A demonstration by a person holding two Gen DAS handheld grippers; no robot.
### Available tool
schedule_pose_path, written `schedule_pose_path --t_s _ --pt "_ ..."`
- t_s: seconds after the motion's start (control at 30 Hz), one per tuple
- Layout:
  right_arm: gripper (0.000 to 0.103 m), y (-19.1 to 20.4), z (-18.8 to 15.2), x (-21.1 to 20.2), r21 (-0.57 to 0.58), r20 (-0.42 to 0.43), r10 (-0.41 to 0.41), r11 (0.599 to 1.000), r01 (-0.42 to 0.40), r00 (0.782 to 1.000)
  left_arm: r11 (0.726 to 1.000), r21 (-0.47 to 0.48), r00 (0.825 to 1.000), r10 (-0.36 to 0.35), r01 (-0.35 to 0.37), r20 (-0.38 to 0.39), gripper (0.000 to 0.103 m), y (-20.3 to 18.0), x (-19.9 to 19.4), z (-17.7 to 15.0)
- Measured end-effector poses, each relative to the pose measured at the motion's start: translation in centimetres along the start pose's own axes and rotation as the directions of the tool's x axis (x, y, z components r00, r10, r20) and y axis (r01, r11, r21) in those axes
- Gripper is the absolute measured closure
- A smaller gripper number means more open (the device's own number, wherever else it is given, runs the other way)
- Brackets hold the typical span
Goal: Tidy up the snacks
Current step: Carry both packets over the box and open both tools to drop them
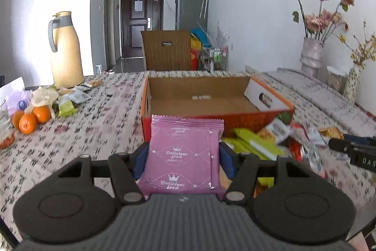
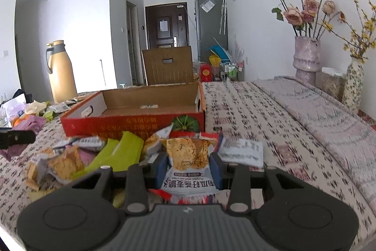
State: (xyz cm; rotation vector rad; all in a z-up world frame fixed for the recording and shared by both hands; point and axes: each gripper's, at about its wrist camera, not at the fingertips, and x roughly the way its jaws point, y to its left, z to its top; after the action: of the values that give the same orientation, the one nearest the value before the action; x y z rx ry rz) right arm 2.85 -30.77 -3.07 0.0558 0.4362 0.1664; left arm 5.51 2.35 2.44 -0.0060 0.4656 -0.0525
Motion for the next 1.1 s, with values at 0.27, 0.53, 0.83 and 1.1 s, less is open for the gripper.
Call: schedule_pose_path --t_s 0.27,0.53,0.83,1.1 --pt "0.065 0.5 3.3 3.5 -0.018 0.036 0.013 1.0 -0.013 0.999 0.999 -0.031 0.999 0.008 -0.007 0.032 0.04 0.1 3.1 3.7" --pt "0.065 1.8 7.1 7.9 -0.056 0.054 0.034 0.998 -0.031 0.998 0.999 -0.048 0.999 0.02 -0.019 0.028 0.04 -0.2 7.1 6.8" --pt "0.065 3.7 10.9 13.8 -0.077 0.029 0.059 0.995 -0.057 0.998 0.997 -0.052 0.999 0.048 -0.048 0.002 0.04 -1.2 12.1 9.8" --pt "0.065 4.2 10.8 19.5 -0.052 -0.088 0.038 0.998 -0.043 0.995 0.993 -0.069 0.993 0.087 -0.092 -0.073 0.04 -1.5 16.8 9.7"
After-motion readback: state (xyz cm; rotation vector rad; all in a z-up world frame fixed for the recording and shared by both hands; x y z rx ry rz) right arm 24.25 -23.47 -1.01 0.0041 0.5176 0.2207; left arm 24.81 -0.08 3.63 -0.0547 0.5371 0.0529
